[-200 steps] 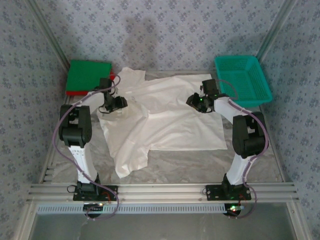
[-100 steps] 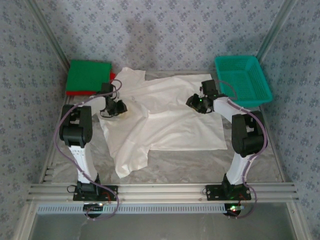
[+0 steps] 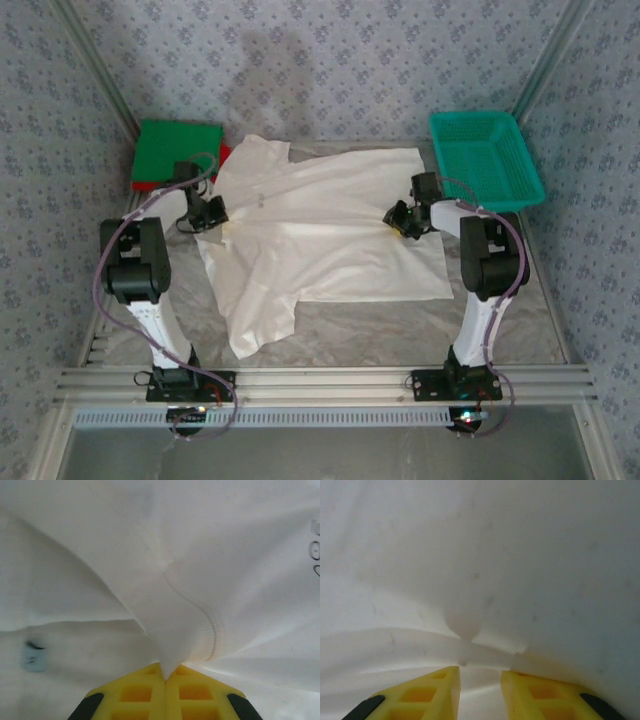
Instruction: Fold and stack the t-shirts
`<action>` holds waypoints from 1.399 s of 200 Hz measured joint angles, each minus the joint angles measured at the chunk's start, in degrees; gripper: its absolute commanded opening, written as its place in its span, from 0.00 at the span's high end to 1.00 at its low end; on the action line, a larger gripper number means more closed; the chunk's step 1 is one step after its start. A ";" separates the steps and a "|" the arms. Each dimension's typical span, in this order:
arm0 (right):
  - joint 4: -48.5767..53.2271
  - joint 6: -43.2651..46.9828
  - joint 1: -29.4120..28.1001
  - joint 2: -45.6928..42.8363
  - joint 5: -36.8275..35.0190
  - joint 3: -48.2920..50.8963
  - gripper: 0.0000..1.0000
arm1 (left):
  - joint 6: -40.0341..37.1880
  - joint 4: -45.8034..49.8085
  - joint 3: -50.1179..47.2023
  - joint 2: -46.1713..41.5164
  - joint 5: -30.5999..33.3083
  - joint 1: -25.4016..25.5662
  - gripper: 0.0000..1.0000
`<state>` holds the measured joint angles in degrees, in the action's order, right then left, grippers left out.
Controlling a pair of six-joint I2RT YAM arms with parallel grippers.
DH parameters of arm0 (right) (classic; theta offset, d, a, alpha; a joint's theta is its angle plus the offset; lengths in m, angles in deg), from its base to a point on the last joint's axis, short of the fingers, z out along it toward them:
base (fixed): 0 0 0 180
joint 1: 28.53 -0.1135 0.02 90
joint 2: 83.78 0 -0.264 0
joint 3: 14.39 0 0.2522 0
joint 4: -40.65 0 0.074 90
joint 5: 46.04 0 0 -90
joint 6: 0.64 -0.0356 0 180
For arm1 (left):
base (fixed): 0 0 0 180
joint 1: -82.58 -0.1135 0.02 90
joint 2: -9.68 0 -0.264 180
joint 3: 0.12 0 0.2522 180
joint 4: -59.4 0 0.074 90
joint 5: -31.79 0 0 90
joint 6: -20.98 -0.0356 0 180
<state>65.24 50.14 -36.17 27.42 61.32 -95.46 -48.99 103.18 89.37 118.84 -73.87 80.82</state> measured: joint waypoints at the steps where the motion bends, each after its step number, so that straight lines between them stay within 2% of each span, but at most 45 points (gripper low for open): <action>1: -0.04 0.00 0.04 0.00 0.00 0.00 0.69 | -0.02 0.24 0.00 0.00 0.00 -0.15 0.91; 10: -0.61 -0.24 0.11 0.13 0.00 0.15 0.69 | -0.48 1.44 0.00 0.02 0.02 -0.90 0.85; 18: -0.96 -0.46 0.13 0.13 0.00 0.33 0.69 | -1.05 2.25 0.00 0.04 0.50 -1.33 0.75; 32: -1.44 -0.66 0.28 0.13 0.00 0.50 0.69 | -1.77 3.48 0.52 0.50 1.27 -1.92 0.74; 48: -1.86 -0.87 0.55 0.13 -0.02 0.68 0.69 | -1.95 3.74 0.74 0.94 1.68 -2.27 0.66; 73: -2.89 -1.64 0.98 0.04 0.00 1.40 0.70 | -2.21 3.87 0.74 0.96 1.99 -2.32 0.62; 112: -6.08 -4.90 2.14 -2.51 -0.44 5.73 0.70 | -2.23 3.26 0.74 1.22 2.14 -2.32 0.62; 138: -9.20 -8.13 2.97 -4.00 0.52 9.01 0.70 | -2.45 2.97 3.76 5.16 1.66 -2.29 0.62; 221: -18.18 -18.40 3.82 -4.70 2.03 13.44 0.68 | -1.46 2.40 27.78 22.29 -2.91 0.83 0.65; 263: -18.75 -19.89 4.35 -2.95 3.28 11.32 0.68 | -0.59 3.80 31.34 24.00 -2.62 1.68 0.67; 280: -17.70 -19.54 4.11 -2.78 2.84 10.54 0.67 | -0.42 3.72 29.81 22.75 -1.57 1.66 0.62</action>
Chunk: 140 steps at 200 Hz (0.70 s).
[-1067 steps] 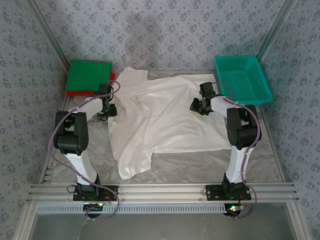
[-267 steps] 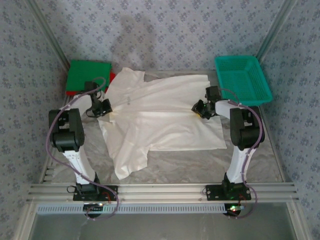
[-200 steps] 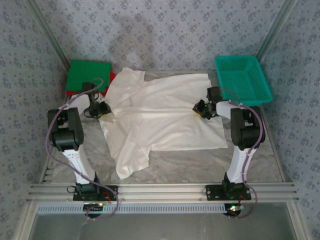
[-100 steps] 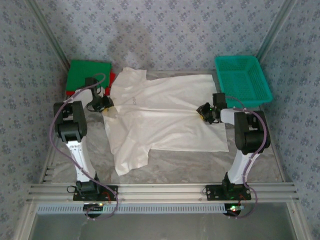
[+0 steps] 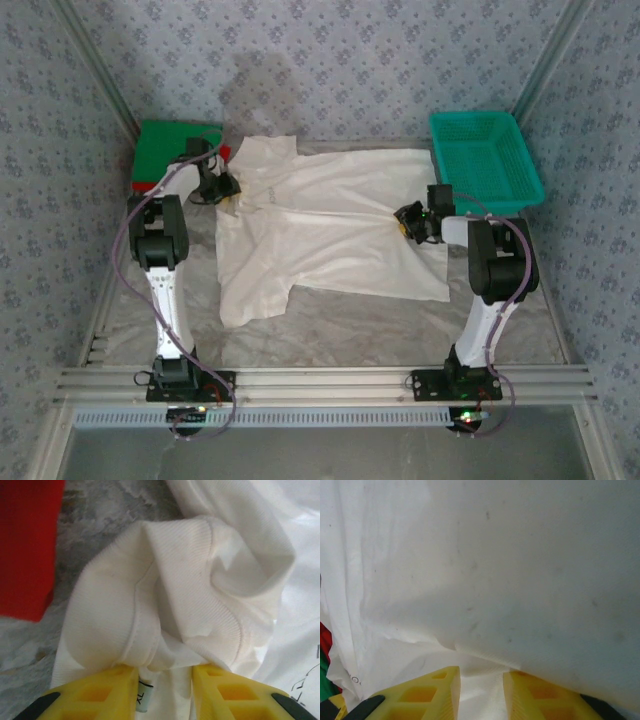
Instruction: Fold and stack the t-shirts
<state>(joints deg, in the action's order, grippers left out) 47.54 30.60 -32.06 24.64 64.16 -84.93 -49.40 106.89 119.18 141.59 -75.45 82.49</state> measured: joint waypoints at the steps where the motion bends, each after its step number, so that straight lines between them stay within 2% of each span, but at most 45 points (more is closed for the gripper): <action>1: 0.09 0.11 -0.02 0.00 -0.07 -0.04 0.67 | -0.02 -0.04 -0.17 -0.17 0.09 0.00 0.61; 20: 2.03 1.86 -0.76 -0.81 -1.42 -0.44 0.65 | 0.57 -0.87 -7.32 -6.05 1.84 0.00 0.57; 46: 8.31 6.73 -2.43 -3.32 -3.52 -1.95 0.63 | 0.57 -1.70 -17.35 -18.95 4.61 0.00 0.55; 75: 12.50 11.76 -4.22 -7.28 -4.96 -2.64 0.62 | -2.29 -2.86 -22.36 -29.86 6.40 1.31 0.49; 95: 13.62 14.08 -4.33 -7.93 -4.92 -2.64 0.63 | -5.55 -2.23 -22.51 -29.83 7.50 3.69 0.49; 117: 15.26 15.80 -4.26 -7.37 -4.44 -2.64 0.63 | -8.59 -0.70 -22.51 -24.90 8.50 5.66 0.48; 140: 15.54 16.74 -4.24 -6.16 -3.78 -2.64 0.64 | -10.54 -0.07 -22.51 -20.04 9.18 5.60 0.48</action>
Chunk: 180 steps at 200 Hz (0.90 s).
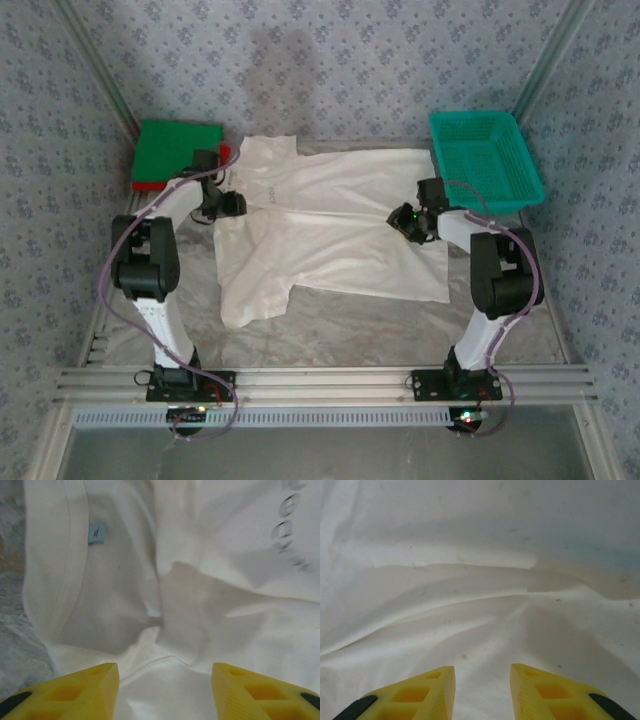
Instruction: Fold and stack the t-shirts
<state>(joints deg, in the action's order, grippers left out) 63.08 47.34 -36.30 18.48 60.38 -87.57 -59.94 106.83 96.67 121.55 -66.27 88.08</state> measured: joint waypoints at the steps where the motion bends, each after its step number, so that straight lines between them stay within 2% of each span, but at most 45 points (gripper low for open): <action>1: 0.00 0.04 0.00 0.02 0.02 0.00 0.64 | -0.07 0.00 0.00 0.07 0.00 -0.02 0.48; 58: 0.11 0.55 0.55 1.62 2.08 0.00 0.64 | -3.28 0.35 4.87 6.08 -0.70 -0.33 0.46; 94: -0.07 0.52 1.55 2.51 2.54 0.00 0.64 | -2.14 0.09 4.68 7.85 -0.52 -1.05 0.52; 114: -1.20 0.04 2.62 2.99 3.19 0.55 0.65 | 0.28 -1.92 2.16 7.48 -1.66 -3.28 0.59; 135: -3.82 -1.75 4.17 3.32 5.57 2.03 0.65 | 2.75 -3.37 0.04 6.21 -1.73 -5.53 0.82; 152: -6.10 -3.37 5.16 3.32 6.95 3.17 0.65 | 5.09 -5.16 -1.95 5.44 -1.81 -6.99 0.96; 171: -8.85 -5.33 6.08 3.32 8.50 4.52 0.65 | 7.19 -6.99 -4.48 3.74 -2.19 -8.17 0.96; 180: -9.92 -6.25 6.47 3.32 9.05 4.98 0.65 | 8.17 -7.50 -5.53 3.15 -2.21 -8.83 0.92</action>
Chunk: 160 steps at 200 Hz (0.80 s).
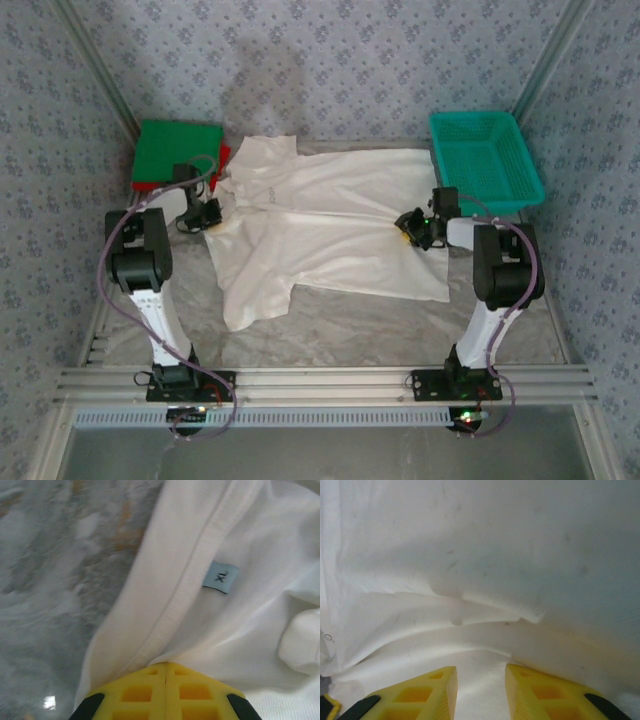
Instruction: Fold and stack the t-shirts
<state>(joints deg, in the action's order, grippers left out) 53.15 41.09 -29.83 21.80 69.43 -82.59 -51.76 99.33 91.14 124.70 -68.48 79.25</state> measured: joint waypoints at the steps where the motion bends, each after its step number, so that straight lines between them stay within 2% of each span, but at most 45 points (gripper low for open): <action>1: -0.15 -0.07 0.07 0.00 0.11 0.04 0.65 | 0.07 -0.07 -0.07 -0.07 0.00 -0.04 0.91; 12: -0.72 -0.63 0.33 0.00 0.52 0.20 0.65 | 1.11 -0.76 -1.20 -0.87 0.20 -0.81 0.82; 31: -0.76 -0.83 0.35 -0.02 0.57 0.17 0.64 | 2.91 -2.12 -3.50 -2.97 0.87 -1.68 0.81; 49: -0.22 -0.39 0.20 -0.28 0.31 -0.02 0.63 | 4.50 -3.34 -6.25 -6.51 1.84 -2.03 0.71; 63: 1.46 0.72 -0.31 -1.14 -0.59 -0.33 0.62 | 5.81 -3.96 -7.98 -10.14 2.19 -2.19 0.67; 80: 5.27 2.93 -1.20 -3.30 -2.10 -1.11 0.59 | 7.80 -4.59 -9.70 -15.45 2.40 -2.19 0.56; 93: 8.31 5.09 -2.32 -5.97 -3.48 -2.19 0.58 | 9.18 -4.72 -11.30 -20.44 2.16 -2.12 0.55; 108: 10.93 7.63 -3.72 -10.08 -4.94 -3.19 0.56 | 10.64 -3.80 -13.51 -26.95 2.21 -1.66 0.50; 132: 13.29 12.17 -5.88 -18.21 -6.97 -2.82 0.50 | 13.09 0.52 -19.02 -39.30 2.08 2.25 0.47; 143: 13.14 14.62 -6.88 -21.70 -7.34 -1.44 0.39 | 14.80 3.41 -22.21 -44.44 2.14 5.29 0.47; 160: 11.76 18.51 -8.50 -26.36 -7.30 3.06 0.30 | 18.86 9.70 -28.46 -52.83 1.84 10.23 0.46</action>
<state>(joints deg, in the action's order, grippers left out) 64.91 59.60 -38.33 -4.56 62.13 -79.53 -32.90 109.04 62.68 71.87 -66.64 89.48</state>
